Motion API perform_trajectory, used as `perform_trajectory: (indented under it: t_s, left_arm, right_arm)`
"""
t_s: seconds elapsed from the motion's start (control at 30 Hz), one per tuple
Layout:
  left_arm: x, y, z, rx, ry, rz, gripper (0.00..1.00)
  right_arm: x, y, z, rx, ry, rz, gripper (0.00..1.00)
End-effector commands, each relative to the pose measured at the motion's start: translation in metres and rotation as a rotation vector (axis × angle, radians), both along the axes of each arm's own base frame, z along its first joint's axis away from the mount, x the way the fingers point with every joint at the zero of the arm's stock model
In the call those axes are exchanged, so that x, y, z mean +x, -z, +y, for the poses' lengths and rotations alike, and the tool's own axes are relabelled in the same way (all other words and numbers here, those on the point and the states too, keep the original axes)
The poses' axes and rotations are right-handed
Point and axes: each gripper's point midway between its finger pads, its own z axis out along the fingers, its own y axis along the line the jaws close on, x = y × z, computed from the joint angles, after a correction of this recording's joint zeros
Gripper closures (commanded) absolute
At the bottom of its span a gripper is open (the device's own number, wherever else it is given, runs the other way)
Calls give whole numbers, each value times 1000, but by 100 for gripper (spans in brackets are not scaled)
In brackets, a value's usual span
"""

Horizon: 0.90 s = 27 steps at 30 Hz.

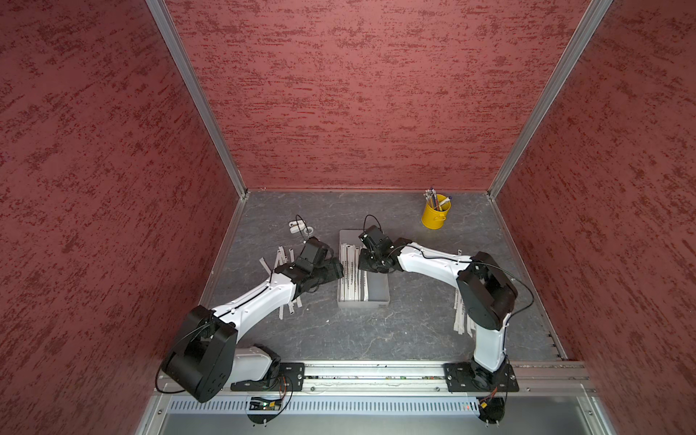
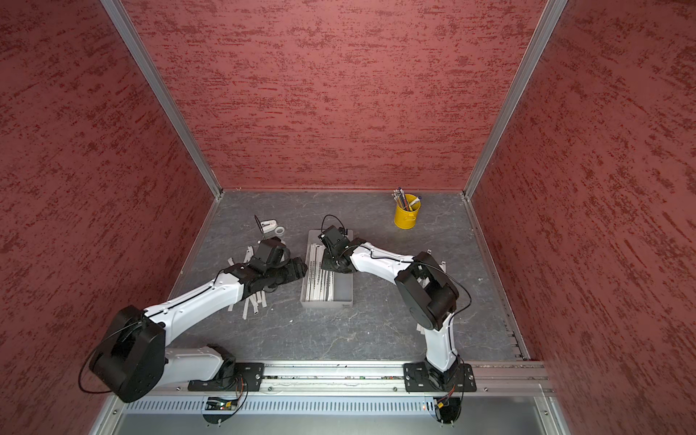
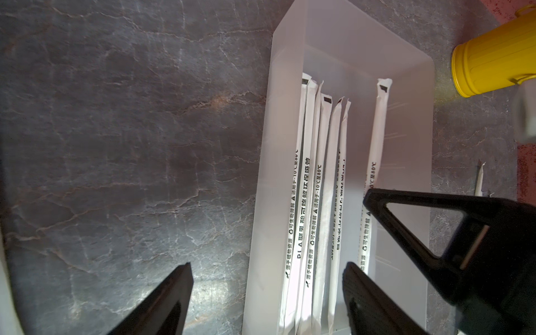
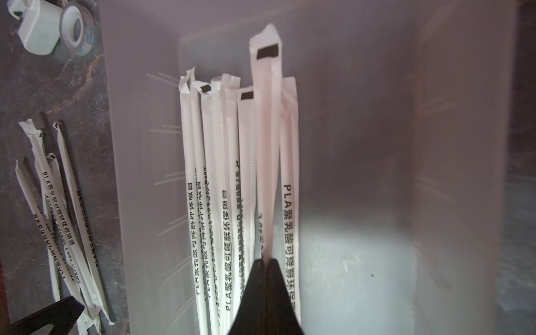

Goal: Put the straws into the storage box
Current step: Place the straw in the storage box.

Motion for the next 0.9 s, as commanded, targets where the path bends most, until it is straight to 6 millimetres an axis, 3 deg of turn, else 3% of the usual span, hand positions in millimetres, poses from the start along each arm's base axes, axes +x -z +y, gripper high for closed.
perform_trajectory:
  t_s: [0.0, 0.37, 0.53, 0.7, 0.8, 0.87]
  left_arm:
    - [2, 4, -1, 1, -2, -2, 16]
    - [3, 5, -1, 7, -1, 0, 16]
    - [4, 4, -1, 4, 1, -2, 16]
    - [5, -3, 1, 10, 2, -17, 16]
    - [6, -16, 8, 59, 9, -43, 16]
    - [8, -31, 12, 100, 23, -86, 16]
  right_arm:
    - [3, 5, 5, -18, 23, -2, 98]
    - [3, 21, -2, -70, 68, 30, 91]
    - [0, 9, -4, -58, 63, 27, 85]
    - [-6, -21, -11, -46, 50, -3, 81]
    - [-12, -45, -36, -46, 69, -22, 81]
    - [-14, -55, -70, -55, 114, -24, 81]
